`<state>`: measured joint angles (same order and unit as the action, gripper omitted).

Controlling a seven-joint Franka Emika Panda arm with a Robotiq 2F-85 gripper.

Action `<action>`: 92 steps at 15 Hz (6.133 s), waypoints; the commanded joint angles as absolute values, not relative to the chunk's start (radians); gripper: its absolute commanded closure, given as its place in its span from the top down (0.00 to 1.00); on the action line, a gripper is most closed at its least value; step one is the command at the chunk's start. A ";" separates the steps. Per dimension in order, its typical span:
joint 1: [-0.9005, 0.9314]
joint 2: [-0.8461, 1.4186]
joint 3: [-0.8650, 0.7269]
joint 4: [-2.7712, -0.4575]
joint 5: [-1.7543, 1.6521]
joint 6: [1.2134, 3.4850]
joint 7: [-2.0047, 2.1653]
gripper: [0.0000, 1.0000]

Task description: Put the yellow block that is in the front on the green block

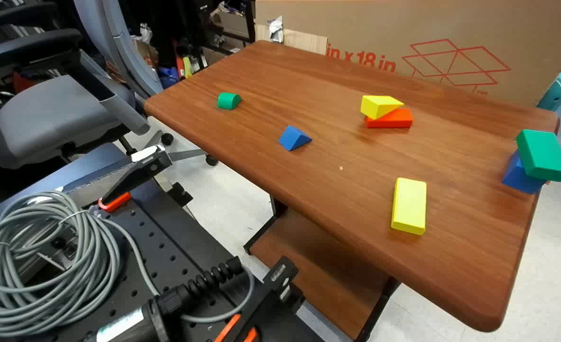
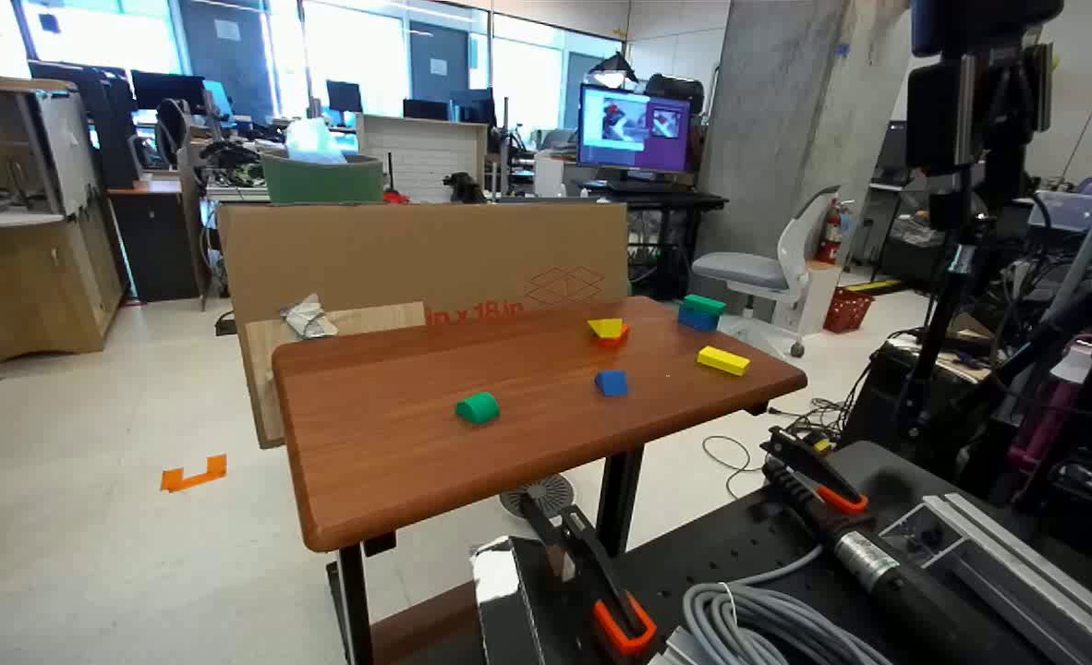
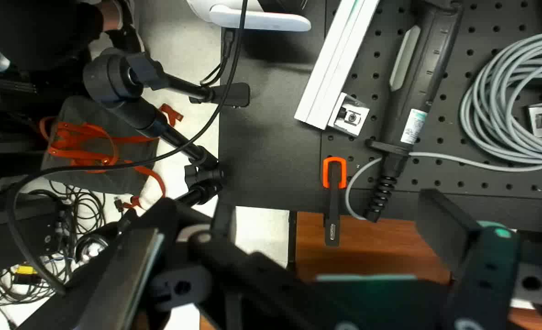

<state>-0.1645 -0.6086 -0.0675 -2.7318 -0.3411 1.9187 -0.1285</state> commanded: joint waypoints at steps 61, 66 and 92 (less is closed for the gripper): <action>-0.149 0.386 -0.112 -2.211 -0.363 2.521 -0.333 1.00; -0.176 0.454 -0.101 -2.174 -0.314 2.506 -0.412 1.00; -0.201 0.276 -0.054 -2.130 -0.116 2.338 -0.450 0.08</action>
<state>-0.2043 0.3685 -0.0398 -2.1275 -0.1245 2.3913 -0.4759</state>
